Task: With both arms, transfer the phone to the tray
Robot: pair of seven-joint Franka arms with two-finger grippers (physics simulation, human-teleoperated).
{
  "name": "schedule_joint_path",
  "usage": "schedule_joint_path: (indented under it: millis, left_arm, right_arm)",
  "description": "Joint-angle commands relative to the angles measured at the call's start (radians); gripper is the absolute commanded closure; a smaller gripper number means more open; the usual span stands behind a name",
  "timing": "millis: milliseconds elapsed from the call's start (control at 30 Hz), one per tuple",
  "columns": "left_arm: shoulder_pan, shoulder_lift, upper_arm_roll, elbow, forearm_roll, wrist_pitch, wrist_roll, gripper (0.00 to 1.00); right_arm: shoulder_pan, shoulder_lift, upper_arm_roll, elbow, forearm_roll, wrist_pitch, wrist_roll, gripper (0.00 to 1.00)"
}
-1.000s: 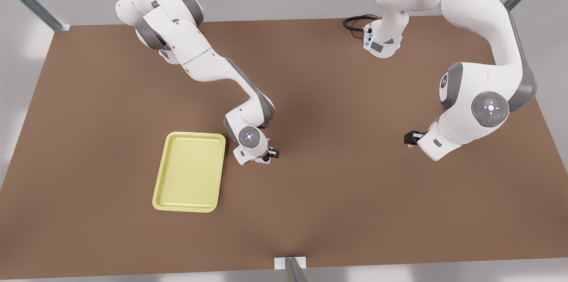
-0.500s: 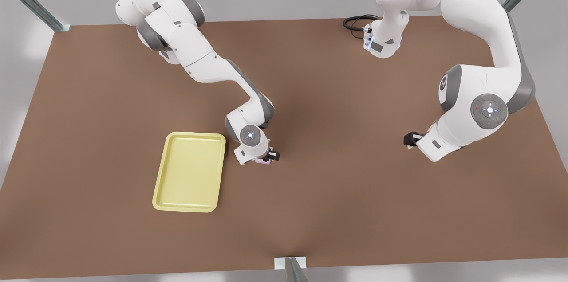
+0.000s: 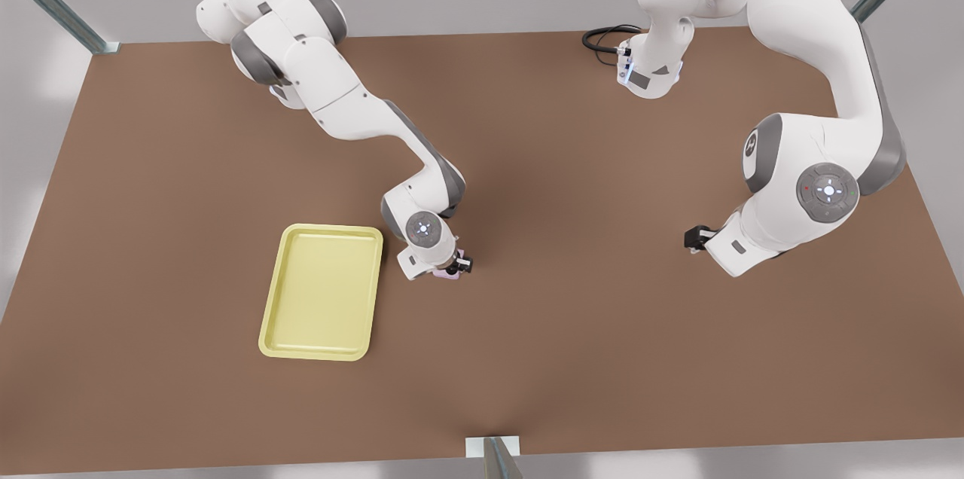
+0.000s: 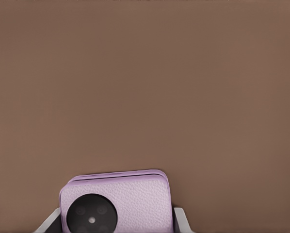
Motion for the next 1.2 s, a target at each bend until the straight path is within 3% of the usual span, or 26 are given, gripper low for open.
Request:
schedule_joint_path:
  millis: [0, 167, 367, 500, 533, 567, 667, 733, 767, 867, 900, 1000, 1167]
  left_arm:
    - [0.0, 0.0, 0.0, 0.0, 0.001, 0.003, 0.009, 0.0]
    - [0.0, 0.001, 0.001, 0.002, 0.001, 0.006, 0.009, 0.0]
    - [0.0, 0.001, 0.001, 0.002, -0.001, 0.008, 0.009, 0.0]
    - [0.0, 0.003, 0.001, 0.002, -0.001, 0.008, 0.009, 0.0]
    - [0.0, 0.003, 0.001, 0.0, -0.001, 0.008, 0.009, 0.0]
    - [0.0, 0.003, 0.001, 0.002, -0.001, 0.008, 0.009, 0.0]
    - [0.0, 0.003, 0.001, 0.002, -0.001, 0.008, 0.009, 0.0]
    - [0.0, 0.003, 0.001, 0.002, 0.001, 0.008, 0.009, 0.0]
    - [0.0, 0.003, 0.001, 0.002, -0.001, 0.008, 0.009, 0.0]
    - [0.0, 0.0, 0.001, 0.008, 0.001, 0.006, 0.006, 0.0]
    - [0.0, -0.003, 0.001, 0.008, 0.001, 0.006, 0.006, 0.0]
    - [0.0, -0.009, 0.008, 0.013, -0.005, 0.006, -0.053, 0.0]
    - [0.0, -0.022, 0.014, 0.029, -0.005, -0.006, -0.066, 0.0]
  right_arm:
    - [-0.003, -0.008, 0.001, -0.001, -0.004, -0.009, -0.033, 0.23]
    - [-0.07, -0.135, -0.021, -0.134, 0.001, -0.052, -0.257, 0.23]
    - [-0.296, -0.344, -0.021, -0.395, -0.001, -0.081, -0.635, 0.23]
    - [-0.374, -0.353, -0.021, -0.467, -0.001, -0.053, -0.759, 0.23]
    - [-0.379, -0.351, -0.021, -0.476, -0.001, -0.049, -0.759, 0.18]
    - [-0.379, -0.35, -0.021, -0.484, -0.001, -0.032, -0.759, 0.0]
    - [-0.376, -0.35, -0.021, -0.478, -0.001, -0.033, -0.758, 0.0]
    - [-0.376, -0.426, -0.021, -0.47, -0.004, -0.078, -0.754, 0.0]
    - [-0.377, -0.509, -0.022, -0.444, -0.005, -0.168, -0.754, 0.0]
    - [-0.379, -0.618, -0.134, -0.085, -0.008, -0.703, -0.799, 0.0]
    - [-0.403, -0.664, -0.137, -0.042, -0.031, -0.754, -0.866, 0.0]
    - [-0.486, -0.718, -0.134, 0.045, -0.159, -0.854, -0.958, 0.0]
    - [-0.509, -0.736, -0.111, 0.042, -0.146, -0.868, -0.951, 0.0]
